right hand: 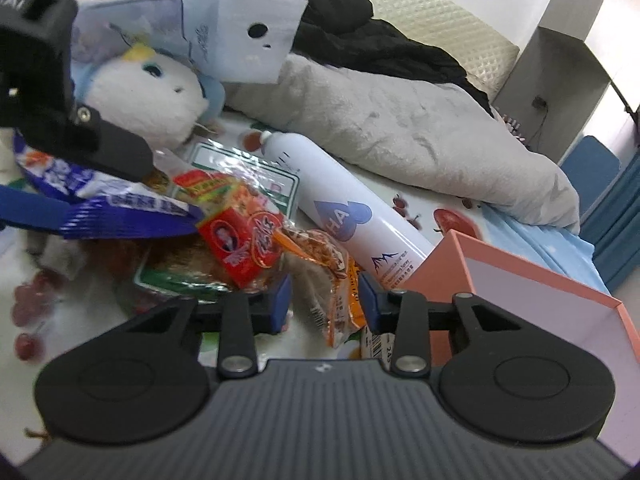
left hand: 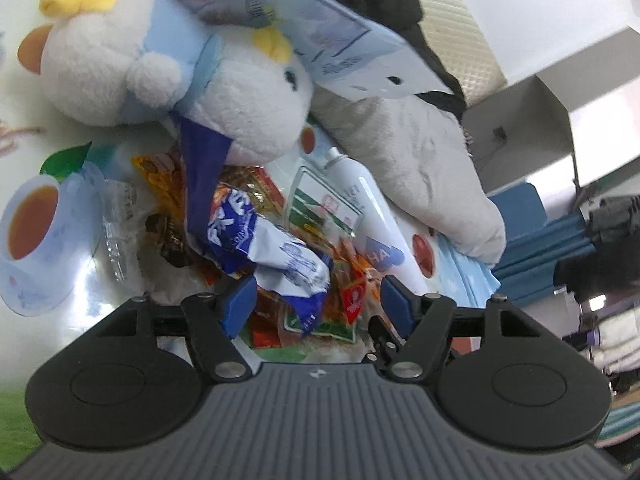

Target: Organize snacks

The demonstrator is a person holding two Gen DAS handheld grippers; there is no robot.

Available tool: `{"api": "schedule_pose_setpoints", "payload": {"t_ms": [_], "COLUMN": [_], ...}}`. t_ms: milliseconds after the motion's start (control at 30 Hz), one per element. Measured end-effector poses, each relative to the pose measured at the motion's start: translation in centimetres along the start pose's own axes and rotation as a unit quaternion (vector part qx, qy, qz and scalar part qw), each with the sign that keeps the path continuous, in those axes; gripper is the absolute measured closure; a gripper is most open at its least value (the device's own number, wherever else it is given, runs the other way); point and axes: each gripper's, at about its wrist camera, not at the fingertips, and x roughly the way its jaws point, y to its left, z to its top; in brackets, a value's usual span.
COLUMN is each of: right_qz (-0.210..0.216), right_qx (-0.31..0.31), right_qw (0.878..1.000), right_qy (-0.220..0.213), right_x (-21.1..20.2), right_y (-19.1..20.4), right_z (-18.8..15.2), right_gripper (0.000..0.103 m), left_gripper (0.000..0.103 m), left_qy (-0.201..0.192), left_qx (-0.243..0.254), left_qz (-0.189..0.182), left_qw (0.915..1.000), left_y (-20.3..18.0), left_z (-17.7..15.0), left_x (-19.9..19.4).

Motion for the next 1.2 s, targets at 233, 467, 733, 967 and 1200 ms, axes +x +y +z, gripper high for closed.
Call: {"api": "schedule_pose_setpoints", "payload": {"t_ms": [233, 467, 733, 967, 1200], "right_qz": [-0.009, 0.001, 0.0, 0.008, 0.025], "right_qx": [-0.001, 0.001, 0.002, -0.004, -0.011], "right_qw": [1.0, 1.0, 1.0, 1.0, 0.999], "right_qy": [0.015, 0.022, 0.011, -0.006, -0.018], "right_x": [1.6, 1.8, 0.5, -1.8, -5.3], "right_y": [0.7, 0.9, 0.7, 0.5, 0.7], "right_z": [-0.3, -0.4, -0.1, 0.0, -0.6], "right_gripper": [0.069, 0.084, 0.092, 0.093, 0.093], "left_gripper": [0.031, 0.042, 0.065, 0.075, 0.075], "left_qy": [0.003, -0.003, -0.008, -0.011, -0.013], "left_qx": [-0.033, -0.039, -0.035, -0.011, 0.043], "left_qz": [0.008, 0.011, -0.001, -0.003, 0.013], "left_qw": [0.9994, 0.9992, 0.9994, 0.9999, 0.9989], "left_y": [1.1, 1.6, 1.5, 0.7, -0.4], "left_z": [0.4, 0.2, -0.6, -1.5, -3.8], "left_x": [1.8, 2.4, 1.7, -0.2, -3.5]}}
